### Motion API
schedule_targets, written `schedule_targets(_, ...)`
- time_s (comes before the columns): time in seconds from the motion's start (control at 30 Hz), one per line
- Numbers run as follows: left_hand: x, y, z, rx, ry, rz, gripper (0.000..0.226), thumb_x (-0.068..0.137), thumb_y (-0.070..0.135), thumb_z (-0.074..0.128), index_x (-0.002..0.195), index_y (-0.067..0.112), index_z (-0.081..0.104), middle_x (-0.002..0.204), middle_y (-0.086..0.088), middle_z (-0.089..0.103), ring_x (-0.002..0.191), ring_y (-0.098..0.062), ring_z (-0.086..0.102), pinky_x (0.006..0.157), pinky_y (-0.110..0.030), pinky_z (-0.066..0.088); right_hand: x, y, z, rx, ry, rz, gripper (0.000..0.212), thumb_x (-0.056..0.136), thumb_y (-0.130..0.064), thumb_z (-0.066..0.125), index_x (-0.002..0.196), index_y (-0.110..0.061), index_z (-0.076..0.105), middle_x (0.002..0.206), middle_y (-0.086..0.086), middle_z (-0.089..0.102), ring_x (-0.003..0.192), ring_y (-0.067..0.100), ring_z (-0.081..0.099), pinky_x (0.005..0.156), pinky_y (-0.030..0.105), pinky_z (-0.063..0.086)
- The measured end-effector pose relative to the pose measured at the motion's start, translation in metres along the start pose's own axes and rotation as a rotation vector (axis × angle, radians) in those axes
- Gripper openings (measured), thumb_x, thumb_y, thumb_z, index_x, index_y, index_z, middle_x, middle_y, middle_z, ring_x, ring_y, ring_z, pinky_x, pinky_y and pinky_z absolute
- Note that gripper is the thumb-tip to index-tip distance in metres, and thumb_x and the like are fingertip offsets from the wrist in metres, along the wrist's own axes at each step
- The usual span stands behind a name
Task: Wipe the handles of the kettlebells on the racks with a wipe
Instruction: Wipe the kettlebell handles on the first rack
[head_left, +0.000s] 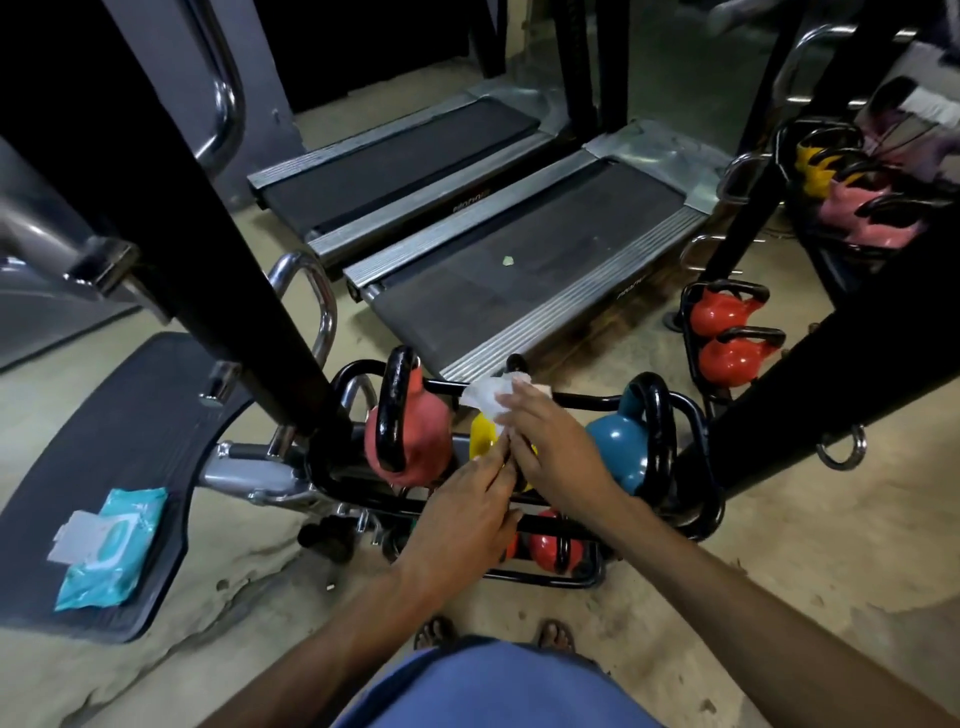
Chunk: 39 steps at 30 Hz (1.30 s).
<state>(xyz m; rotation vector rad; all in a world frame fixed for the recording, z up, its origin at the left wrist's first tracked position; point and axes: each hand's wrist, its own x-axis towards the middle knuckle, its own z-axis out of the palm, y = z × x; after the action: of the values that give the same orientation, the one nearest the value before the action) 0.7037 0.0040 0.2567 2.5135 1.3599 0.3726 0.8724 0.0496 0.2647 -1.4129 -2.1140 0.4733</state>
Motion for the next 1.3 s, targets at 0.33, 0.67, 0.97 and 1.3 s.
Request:
schedule_targets(0.33,-0.002,-0.002,-0.004,-0.027,-0.023,-0.001,0.069,0.098,0.033,0.057,0.157,0.014,0.028,0.167,-0.003,0.016,0.14,-0.02,0.043,0.114,-0.033,0.039,0.022,-0.006,-0.003,0.045,0.281,0.262,0.015,0.088,-0.01,0.066,0.101,-0.015,0.072,0.098,0.0,0.063,0.091,0.016,0.06,0.076,0.024,0.046)
schedule_targets(0.67,-0.002,-0.007,-0.004,-0.039,-0.053,0.014,0.07,0.099,0.035,0.056,0.159,0.017,0.023,0.168,0.001,0.008,0.141,-0.018,0.041,0.112,-0.035,0.042,0.027,0.012,-0.025,0.17,0.163,0.494,0.031,0.089,-0.012,0.061,0.118,-0.013,0.072,0.115,0.006,0.065,0.102,0.018,0.063,0.083,0.027,0.048)
schedule_targets(0.97,-0.002,-0.005,-0.005,-0.03,-0.039,0.0,0.07,0.098,0.035,0.058,0.158,0.015,0.027,0.168,0.001,0.011,0.134,-0.019,0.048,0.108,-0.031,0.044,0.019,0.008,-0.024,0.116,0.15,0.332,0.025,0.09,-0.015,0.065,0.113,-0.022,0.071,0.098,-0.007,0.074,0.089,0.01,0.068,0.076,0.028,0.054)
schedule_targets(1.3,-0.002,-0.008,-0.006,-0.035,-0.029,0.019,0.07,0.094,0.029,0.062,0.156,0.015,0.032,0.167,-0.001,0.019,0.133,-0.021,0.05,0.107,-0.032,0.045,0.012,-0.003,0.022,0.689,0.294,0.819,0.024,0.101,-0.022,0.053,0.084,-0.014,0.069,0.073,0.005,0.066,0.067,0.018,0.059,0.063,0.035,0.046)
